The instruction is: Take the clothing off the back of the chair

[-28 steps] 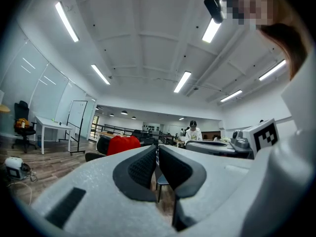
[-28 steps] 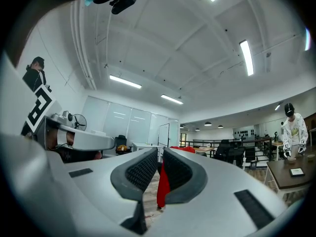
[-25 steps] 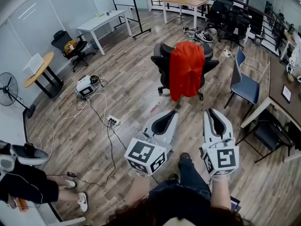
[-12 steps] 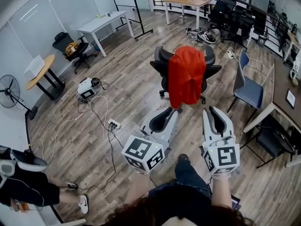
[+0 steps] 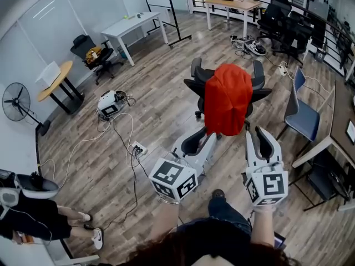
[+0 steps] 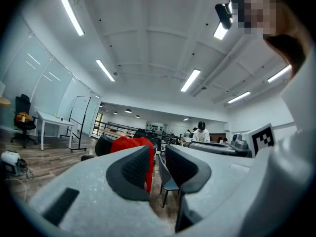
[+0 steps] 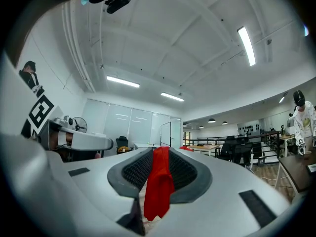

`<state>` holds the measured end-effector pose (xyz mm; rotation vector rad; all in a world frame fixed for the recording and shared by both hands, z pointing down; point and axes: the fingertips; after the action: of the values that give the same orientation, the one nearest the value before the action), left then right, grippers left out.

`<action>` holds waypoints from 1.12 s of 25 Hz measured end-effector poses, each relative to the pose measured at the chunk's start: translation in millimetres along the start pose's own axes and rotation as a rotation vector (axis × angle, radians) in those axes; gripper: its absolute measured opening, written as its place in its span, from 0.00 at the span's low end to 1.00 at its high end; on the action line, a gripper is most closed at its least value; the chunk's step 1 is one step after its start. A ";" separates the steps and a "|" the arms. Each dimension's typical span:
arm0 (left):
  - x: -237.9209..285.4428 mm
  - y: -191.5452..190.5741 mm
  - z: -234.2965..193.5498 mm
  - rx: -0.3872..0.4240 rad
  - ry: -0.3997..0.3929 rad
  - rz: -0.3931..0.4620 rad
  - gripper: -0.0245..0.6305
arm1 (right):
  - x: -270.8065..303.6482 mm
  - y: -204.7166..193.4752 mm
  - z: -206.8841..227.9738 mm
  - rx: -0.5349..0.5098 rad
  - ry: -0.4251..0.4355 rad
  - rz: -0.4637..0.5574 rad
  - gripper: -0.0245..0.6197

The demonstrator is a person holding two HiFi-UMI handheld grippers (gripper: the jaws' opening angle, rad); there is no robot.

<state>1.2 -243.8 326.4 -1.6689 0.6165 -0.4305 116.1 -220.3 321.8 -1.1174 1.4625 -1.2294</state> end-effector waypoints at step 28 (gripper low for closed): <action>113.2 -50.0 -110.8 -0.153 0.069 -0.087 0.46 | 127.2 -87.2 61.5 0.097 0.077 -0.141 0.41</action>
<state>32.4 -394.2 389.8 -1.8381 0.6427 -0.5165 159.5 -364.6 391.5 -1.1339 1.3839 -1.4400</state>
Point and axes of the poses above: the fingertips, and each gripper's own axes: x forward along the fingers, z to its right, y out of its top, and after that the axes turned 2 degrees about -x, right-handed
